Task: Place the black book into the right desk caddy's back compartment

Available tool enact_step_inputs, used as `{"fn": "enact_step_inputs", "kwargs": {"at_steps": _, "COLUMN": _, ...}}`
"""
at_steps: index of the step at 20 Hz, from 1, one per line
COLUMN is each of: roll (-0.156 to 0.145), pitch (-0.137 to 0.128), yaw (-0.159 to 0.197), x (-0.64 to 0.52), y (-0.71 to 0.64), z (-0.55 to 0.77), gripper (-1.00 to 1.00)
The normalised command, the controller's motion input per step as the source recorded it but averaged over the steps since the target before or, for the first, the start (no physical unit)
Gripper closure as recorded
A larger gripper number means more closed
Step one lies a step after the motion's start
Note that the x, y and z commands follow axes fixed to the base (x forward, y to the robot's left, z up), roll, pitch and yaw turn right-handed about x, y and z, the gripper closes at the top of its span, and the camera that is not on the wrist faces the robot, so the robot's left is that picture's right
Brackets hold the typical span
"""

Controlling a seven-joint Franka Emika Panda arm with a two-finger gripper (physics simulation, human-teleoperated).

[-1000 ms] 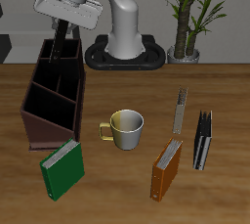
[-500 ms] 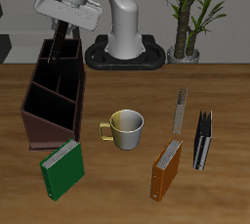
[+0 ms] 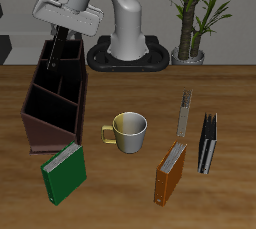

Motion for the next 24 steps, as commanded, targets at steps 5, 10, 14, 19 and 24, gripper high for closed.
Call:
{"fn": "enact_step_inputs", "kwargs": {"at_steps": 5, "roll": -0.014, "pitch": -0.01, "yaw": -0.002, "x": -0.09, "y": -0.03, "z": -0.07, "gripper": 1.0}}
{"fn": "enact_step_inputs", "kwargs": {"at_steps": 10, "roll": 0.001, "pitch": 0.045, "yaw": -0.017, "x": 0.09, "y": -0.03, "z": -0.25, "gripper": 1.0}}
{"fn": "enact_step_inputs", "kwargs": {"at_steps": 14, "roll": 0.013, "pitch": 0.024, "yaw": -0.02, "x": 0.03, "y": -0.01, "z": -0.16, "gripper": 1.0}}
{"fn": "enact_step_inputs", "kwargs": {"at_steps": 19, "roll": -0.007, "pitch": 0.043, "yaw": -0.015, "x": 0.03, "y": -0.05, "z": -0.24, "gripper": 1.0}}
{"fn": "enact_step_inputs", "kwargs": {"at_steps": 24, "roll": -0.001, "pitch": 0.032, "yaw": -0.015, "x": 0.0, "y": -0.02, "z": -0.17, "gripper": 1.0}}
